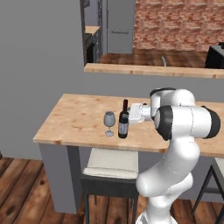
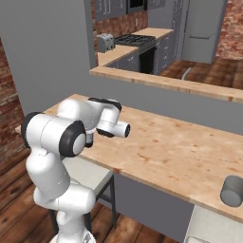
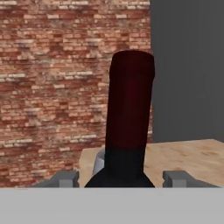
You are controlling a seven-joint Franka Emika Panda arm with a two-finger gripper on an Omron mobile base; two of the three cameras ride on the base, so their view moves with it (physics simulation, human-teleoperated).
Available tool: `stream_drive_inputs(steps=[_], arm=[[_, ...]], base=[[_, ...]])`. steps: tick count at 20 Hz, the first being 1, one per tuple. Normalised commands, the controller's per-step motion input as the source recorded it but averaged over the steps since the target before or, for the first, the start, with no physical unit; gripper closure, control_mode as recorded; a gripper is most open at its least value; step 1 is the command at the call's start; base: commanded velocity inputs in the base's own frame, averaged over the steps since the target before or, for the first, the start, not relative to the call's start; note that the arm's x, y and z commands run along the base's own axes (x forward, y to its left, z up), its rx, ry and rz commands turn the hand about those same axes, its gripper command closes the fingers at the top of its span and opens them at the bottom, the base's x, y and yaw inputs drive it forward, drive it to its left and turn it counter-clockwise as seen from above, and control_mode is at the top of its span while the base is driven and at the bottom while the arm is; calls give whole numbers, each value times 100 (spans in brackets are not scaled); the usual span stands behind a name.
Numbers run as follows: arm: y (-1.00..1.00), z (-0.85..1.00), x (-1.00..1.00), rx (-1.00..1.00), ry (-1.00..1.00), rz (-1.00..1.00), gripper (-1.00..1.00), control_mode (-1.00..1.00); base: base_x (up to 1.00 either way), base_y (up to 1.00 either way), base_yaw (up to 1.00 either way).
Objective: There is a wine glass and glass cup on the dining counter. Place the wine bottle next to the wine glass and the juice bottle next to the glass cup.
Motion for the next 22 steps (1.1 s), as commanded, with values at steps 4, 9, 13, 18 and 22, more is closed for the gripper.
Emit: stream_drive_inputs(steps=[4,9,13,18,22], arm=[[3,-3,5,-3,-4,0,100,-100],[0,-1,3,-1,-5,0,100,-100],[0,-8,0,0,-3,0,100,-100],[0,-13,0,0,0,0,100,-100],[0,-17,0,-1,0,0,-100,-100]], base=[[0,0,0],[0,0,0],[0,0,0],[0,0,0],[0,0,0]])
